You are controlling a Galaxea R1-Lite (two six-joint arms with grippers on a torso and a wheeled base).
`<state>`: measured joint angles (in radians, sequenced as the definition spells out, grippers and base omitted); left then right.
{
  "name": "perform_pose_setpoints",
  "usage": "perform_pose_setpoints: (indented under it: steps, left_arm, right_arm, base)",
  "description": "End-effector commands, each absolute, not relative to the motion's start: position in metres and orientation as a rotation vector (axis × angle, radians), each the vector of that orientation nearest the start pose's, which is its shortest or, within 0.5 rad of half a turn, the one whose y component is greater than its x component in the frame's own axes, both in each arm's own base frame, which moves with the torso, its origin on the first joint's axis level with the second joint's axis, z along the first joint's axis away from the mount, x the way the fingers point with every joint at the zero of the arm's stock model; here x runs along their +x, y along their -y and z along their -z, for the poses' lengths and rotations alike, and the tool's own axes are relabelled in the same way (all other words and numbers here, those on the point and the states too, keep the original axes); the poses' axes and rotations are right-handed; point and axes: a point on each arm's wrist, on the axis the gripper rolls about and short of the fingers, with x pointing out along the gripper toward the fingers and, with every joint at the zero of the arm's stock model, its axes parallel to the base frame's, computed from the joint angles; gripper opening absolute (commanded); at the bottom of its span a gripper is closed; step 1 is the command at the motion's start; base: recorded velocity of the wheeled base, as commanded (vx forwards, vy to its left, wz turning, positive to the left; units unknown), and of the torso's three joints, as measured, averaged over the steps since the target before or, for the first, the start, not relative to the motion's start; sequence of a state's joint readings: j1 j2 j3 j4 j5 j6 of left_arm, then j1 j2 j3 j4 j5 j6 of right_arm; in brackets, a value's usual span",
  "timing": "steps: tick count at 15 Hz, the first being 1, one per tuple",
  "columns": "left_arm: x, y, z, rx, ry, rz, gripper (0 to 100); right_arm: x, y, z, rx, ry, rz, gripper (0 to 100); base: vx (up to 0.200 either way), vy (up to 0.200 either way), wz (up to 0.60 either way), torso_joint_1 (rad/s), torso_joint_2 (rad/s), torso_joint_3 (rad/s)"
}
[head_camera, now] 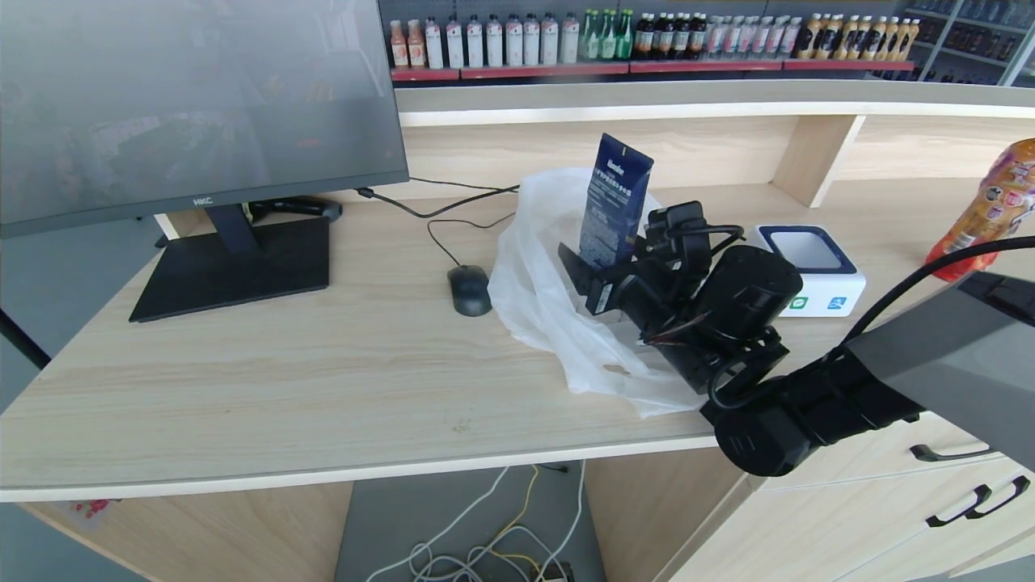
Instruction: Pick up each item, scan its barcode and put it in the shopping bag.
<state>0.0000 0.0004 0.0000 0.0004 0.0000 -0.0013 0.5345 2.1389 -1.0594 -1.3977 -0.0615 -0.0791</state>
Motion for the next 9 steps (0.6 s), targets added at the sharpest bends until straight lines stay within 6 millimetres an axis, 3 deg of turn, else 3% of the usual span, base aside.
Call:
perform_pose_setpoints:
  steps: [1,6,9]
  left_arm:
    - [-0.023,0.0,-0.075,-0.003,0.0,0.0,100]
    - [-0.023,0.0,-0.075,-0.002,0.0,0.0,100]
    - [-0.023,0.0,-0.075,-0.002,0.0,0.0,100]
  right_arm:
    - [0.348,-0.209,-0.17,0.023,0.341,-0.462,100]
    - [0.326,-0.207,-0.199,0.046,0.405,-0.483,100]
    - [0.303,-0.192,-0.199,0.037,0.383,-0.483,100]
  base:
    - [0.0,0.0,0.0,0.0,0.0,0.0]
    - [0.0,0.0,0.0,0.0,0.0,0.0]
    - [0.0,0.0,0.0,0.0,0.0,0.0]
